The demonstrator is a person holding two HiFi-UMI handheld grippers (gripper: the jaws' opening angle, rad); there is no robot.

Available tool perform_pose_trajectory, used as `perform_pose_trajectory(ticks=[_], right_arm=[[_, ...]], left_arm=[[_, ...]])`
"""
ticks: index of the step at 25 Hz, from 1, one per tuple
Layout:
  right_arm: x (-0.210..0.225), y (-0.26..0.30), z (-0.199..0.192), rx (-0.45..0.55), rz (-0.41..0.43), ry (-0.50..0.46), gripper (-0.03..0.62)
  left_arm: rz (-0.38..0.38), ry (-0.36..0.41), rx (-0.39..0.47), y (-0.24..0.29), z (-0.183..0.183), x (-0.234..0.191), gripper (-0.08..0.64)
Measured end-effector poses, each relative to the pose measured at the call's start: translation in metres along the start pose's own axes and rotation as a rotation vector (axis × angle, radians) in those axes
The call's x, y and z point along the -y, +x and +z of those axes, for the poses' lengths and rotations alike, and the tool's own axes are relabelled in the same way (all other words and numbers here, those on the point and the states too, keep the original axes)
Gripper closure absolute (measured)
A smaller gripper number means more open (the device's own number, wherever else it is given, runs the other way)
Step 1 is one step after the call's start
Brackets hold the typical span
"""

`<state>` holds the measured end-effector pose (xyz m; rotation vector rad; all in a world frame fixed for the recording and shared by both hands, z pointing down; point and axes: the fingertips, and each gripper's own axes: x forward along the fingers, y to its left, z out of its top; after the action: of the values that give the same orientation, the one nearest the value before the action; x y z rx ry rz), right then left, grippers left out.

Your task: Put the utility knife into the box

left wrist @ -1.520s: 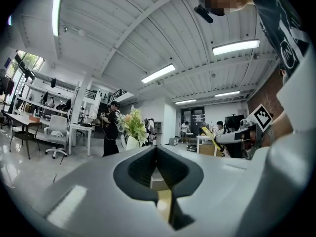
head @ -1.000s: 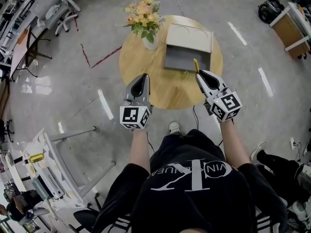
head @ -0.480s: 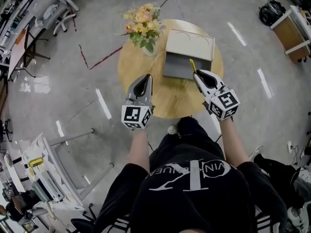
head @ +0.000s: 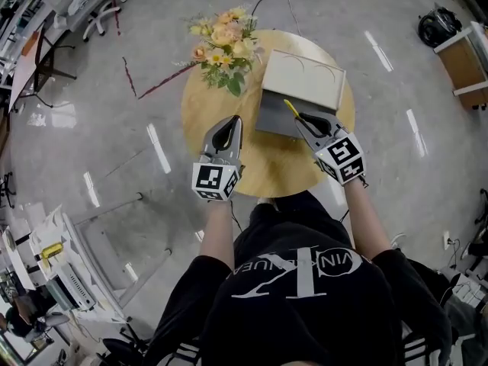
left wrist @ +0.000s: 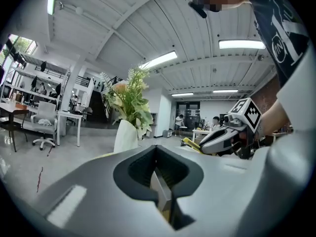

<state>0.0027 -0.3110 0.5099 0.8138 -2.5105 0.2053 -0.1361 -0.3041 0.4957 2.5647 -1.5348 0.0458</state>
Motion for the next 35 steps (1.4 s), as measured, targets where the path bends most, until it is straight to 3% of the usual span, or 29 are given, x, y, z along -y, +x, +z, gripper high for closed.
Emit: perform_pose_trajectory(ticks=[6, 15, 20, 26, 35], right_arm=[[-0.002, 0.030, -0.033, -0.221, 0.087, -0.073, 0.540], [0.005, 0.057, -0.065, -0.400, 0.157, -0.069, 0.540], [0.007, 0.069, -0.079, -0.488, 0.183, -0.123, 0.540], [0.007, 0.079, -0.089, -0.549, 0.204, -0.162, 0.538], [0.005, 0.085, -0.094, -0.563, 0.207, -0.167, 0.540]], left_arm=[[0.016, -0.020, -0.039, 0.012, -0.017, -0.006, 0.550], [0.038, -0.032, -0.082, 0.025, -0.036, -0.012, 0.549], [0.058, -0.043, -0.093, 0.028, -0.040, -0.018, 0.549], [0.077, -0.052, -0.097, 0.030, -0.042, -0.022, 0.549], [0.103, -0.064, -0.100, 0.023, -0.045, -0.027, 0.549]])
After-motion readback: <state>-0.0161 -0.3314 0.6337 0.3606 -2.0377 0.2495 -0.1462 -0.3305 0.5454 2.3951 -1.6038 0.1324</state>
